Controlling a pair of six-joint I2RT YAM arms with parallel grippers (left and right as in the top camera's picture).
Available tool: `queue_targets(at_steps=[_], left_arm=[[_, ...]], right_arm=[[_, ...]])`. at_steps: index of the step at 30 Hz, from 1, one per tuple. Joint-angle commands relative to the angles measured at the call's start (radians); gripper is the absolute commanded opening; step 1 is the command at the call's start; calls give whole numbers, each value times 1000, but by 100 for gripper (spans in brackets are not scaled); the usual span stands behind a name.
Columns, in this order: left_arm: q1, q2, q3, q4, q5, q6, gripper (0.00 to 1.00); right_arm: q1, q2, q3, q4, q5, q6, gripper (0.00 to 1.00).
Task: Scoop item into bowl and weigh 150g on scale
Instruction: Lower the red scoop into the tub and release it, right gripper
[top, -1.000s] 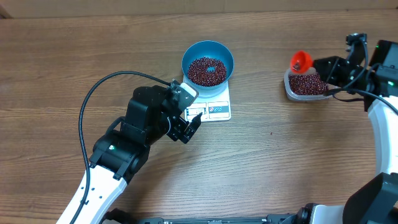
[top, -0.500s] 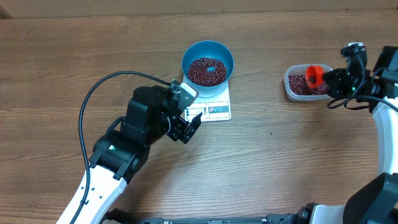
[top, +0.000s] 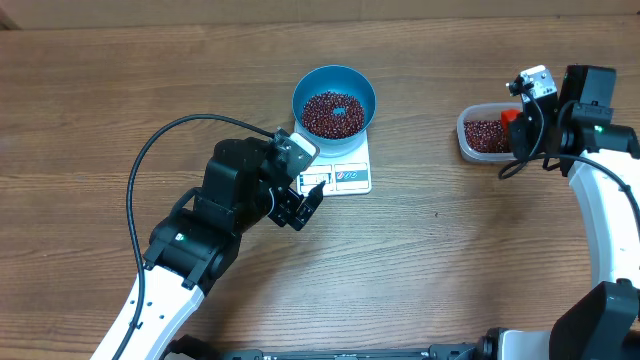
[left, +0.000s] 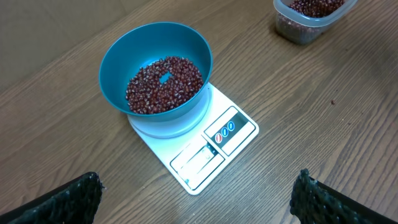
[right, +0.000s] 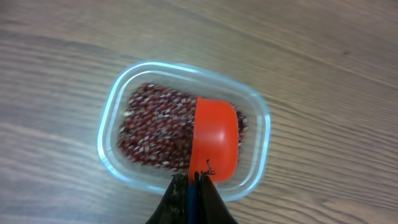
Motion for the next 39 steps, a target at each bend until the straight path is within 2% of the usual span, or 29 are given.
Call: queue_targets(at_steps=[1,5,9,12,15,18,23,27,29,31,35,39], left_arm=[[5,-3,-2,2,-8,-15,100],[5,-3,-2,2,-8,-15,100],[5,-3,-2,2,-8,-15,100],[5,-3,-2,2,-8,-15,100],[5,-3,-2,2,-8,-15,100],[5,-3,-2,2,-8,-15,100],[5,-3,-2,2,-8,-15,100],[5,-3,-2,2,-8,-15,100],[5,-3,-2,2,-8,-15,100],[5,-3,-2,2,-8,-15,100],[5,-3,-2,2,-8,-15,100],[5,-3,-2,2,-8,-15,100]], right_arm=[[-6,-30,13,25,58,106,4],[-34,-29,13,31,57,289,4],[-76,-26,12,28,52,663,4],[-93,-18,11,6,-23,826,4],[-96,3,11,10,-153,904,4],[-96,29,11,25,-252,918,4],[-95,67,11,28,-267,979,4],[-95,107,11,26,-259,1003,18],[-95,126,11,23,-258,1002,33],[-95,142,11,11,-259,999,42],[-95,147,11,-36,-216,991,47],[-95,147,11,-93,-90,990,63]])
